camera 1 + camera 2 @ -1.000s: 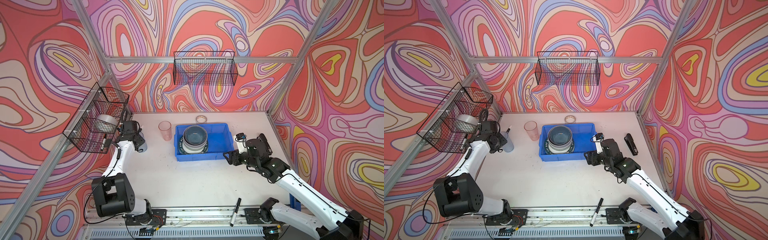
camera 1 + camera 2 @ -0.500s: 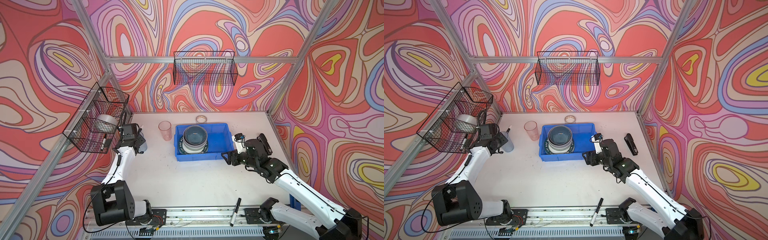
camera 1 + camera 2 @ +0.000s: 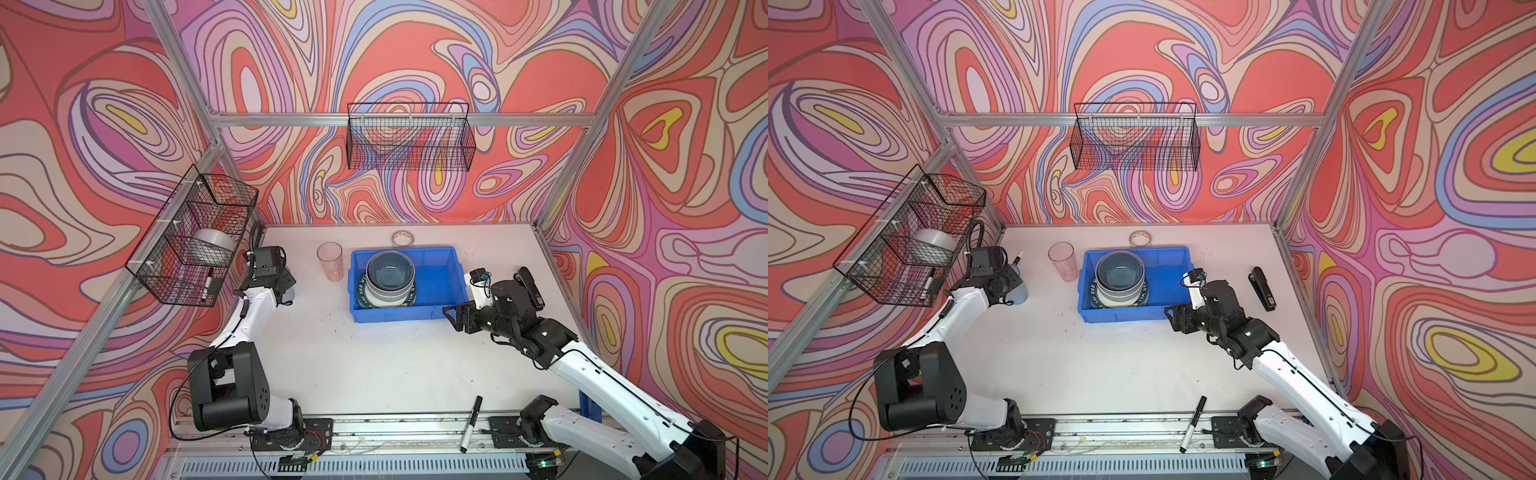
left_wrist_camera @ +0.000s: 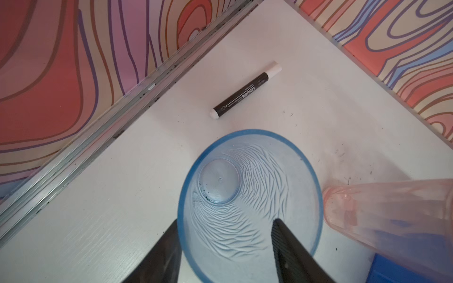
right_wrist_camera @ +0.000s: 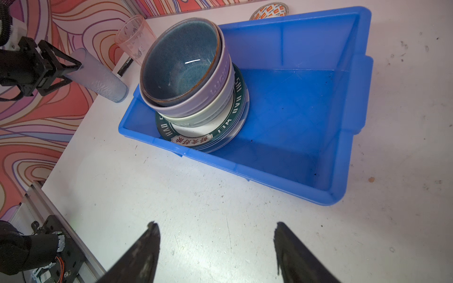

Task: Place the mixed dishes into the plastic bin
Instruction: 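Lower the left gripper around the frosted blue cup and grip it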

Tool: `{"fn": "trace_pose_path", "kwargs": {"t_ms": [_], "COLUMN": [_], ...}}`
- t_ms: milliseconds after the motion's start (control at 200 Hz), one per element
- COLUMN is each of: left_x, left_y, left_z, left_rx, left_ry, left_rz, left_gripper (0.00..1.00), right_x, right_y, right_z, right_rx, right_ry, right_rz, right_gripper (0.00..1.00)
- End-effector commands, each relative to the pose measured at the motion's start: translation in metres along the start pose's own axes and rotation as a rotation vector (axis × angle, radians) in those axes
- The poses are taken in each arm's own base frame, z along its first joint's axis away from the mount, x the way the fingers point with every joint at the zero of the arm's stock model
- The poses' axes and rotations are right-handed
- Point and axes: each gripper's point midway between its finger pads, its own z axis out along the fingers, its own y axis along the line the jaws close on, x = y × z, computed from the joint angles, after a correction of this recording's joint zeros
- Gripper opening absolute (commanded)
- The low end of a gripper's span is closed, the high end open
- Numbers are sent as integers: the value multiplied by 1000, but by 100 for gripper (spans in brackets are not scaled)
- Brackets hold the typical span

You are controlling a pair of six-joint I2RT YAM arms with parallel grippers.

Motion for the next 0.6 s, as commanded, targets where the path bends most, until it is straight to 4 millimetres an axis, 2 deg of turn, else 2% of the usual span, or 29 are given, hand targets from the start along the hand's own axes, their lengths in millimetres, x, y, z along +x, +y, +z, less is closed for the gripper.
{"fn": "trace_pose_path", "kwargs": {"t_ms": [0, 110, 351, 596], "left_x": [6, 9, 12, 16], "left_y": [4, 5, 7, 4], "left_z": [2, 0, 3, 3], "left_rx": [-25, -23, -34, -17], "left_ry": [4, 4, 26, 41], "left_rz": [17, 20, 37, 37], "left_gripper": [57, 50, 42, 18], "right_x": [0, 0, -2, -4], "right_y": [0, 1, 1, 1], "right_z": [-2, -2, -5, -7], "right_rx": [-8, -8, -4, -2], "right_ry": [-13, -13, -22, -28], "right_rz": [1, 1, -2, 0], "right_gripper": [75, 74, 74, 74]}}
